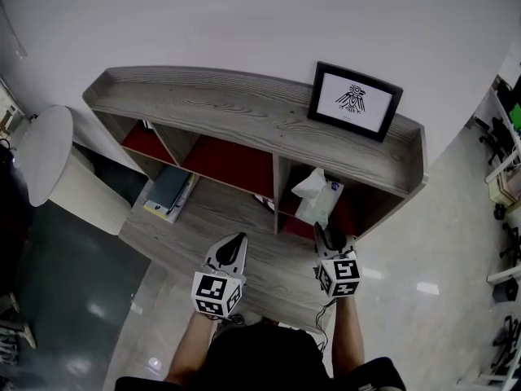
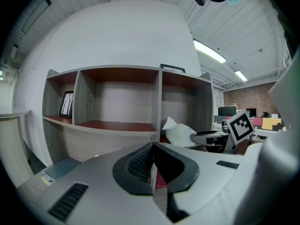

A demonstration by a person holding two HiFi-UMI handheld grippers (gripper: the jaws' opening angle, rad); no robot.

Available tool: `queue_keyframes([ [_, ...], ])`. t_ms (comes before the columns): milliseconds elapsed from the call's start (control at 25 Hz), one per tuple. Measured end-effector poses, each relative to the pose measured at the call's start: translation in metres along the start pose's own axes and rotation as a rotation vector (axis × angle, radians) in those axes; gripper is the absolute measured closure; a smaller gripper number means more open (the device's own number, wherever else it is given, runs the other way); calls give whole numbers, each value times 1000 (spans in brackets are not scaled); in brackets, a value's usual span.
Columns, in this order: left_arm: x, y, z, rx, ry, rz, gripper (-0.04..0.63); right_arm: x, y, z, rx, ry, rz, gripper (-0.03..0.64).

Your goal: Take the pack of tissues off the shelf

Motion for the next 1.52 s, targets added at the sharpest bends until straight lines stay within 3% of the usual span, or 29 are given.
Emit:
queue_keyframes([
  [480,-19,-24,-10,-21,-20,64,588,-3,3,4,10,-35,-21,581],
  [960,-31,-41,-11,-2,-42,62,588,-27,-17,30,84,-79,-35,588],
  [1520,-66,-53,-4,23,-49,40,588,-87,-41,66,158,-141,-31,588],
])
Point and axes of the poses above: the fingertips, and each gripper's own axes: y forward along the fingers, x to its right, z out of its top, the point moved 4 cm from there along -y, backward along the fingers, and after that the axes turned 14 degrees about z, right-handed, at the moved point
